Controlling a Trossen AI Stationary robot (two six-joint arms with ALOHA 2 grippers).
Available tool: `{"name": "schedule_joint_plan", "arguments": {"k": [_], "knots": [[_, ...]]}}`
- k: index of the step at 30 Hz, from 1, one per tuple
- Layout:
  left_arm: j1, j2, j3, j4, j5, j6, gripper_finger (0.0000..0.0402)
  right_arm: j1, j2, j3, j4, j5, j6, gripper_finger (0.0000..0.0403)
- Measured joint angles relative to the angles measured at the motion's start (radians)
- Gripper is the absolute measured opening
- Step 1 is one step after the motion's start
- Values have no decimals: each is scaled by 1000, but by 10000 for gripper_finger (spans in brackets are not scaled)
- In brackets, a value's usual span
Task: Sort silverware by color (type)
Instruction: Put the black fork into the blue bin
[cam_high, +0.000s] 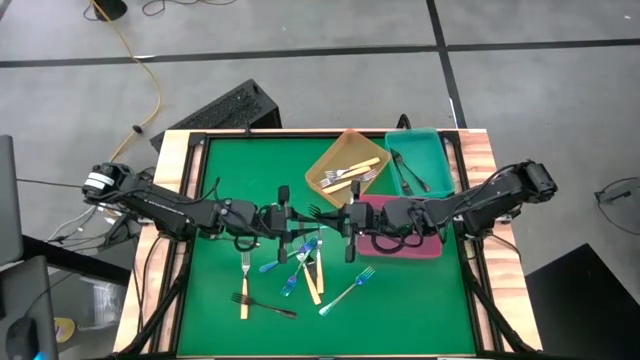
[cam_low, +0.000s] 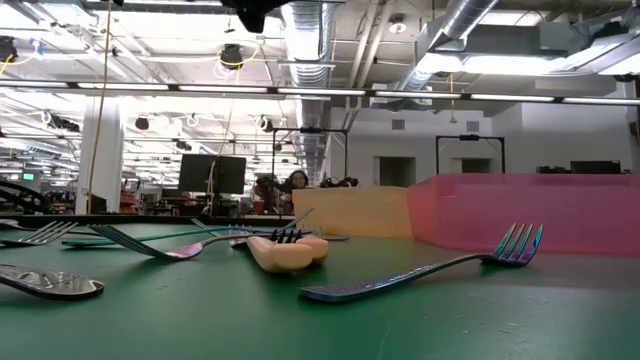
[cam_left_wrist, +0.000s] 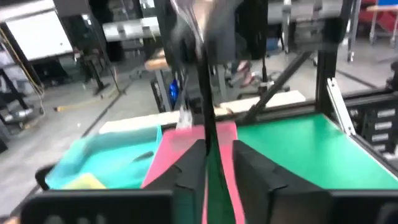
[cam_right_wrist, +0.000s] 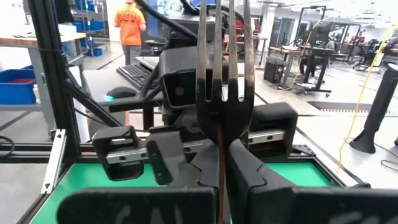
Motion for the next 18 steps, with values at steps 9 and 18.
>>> {"name": "schedule_joint_plan", "arguments": {"k": [9,18], "knots": [[-4,-2,0,-118,-107,-64,149,-2,-3,0,-26,58,-3,26],[-3,-3,0,-176,-159,-98,155,-1,-3,0,-77,107,-2,26]]}}
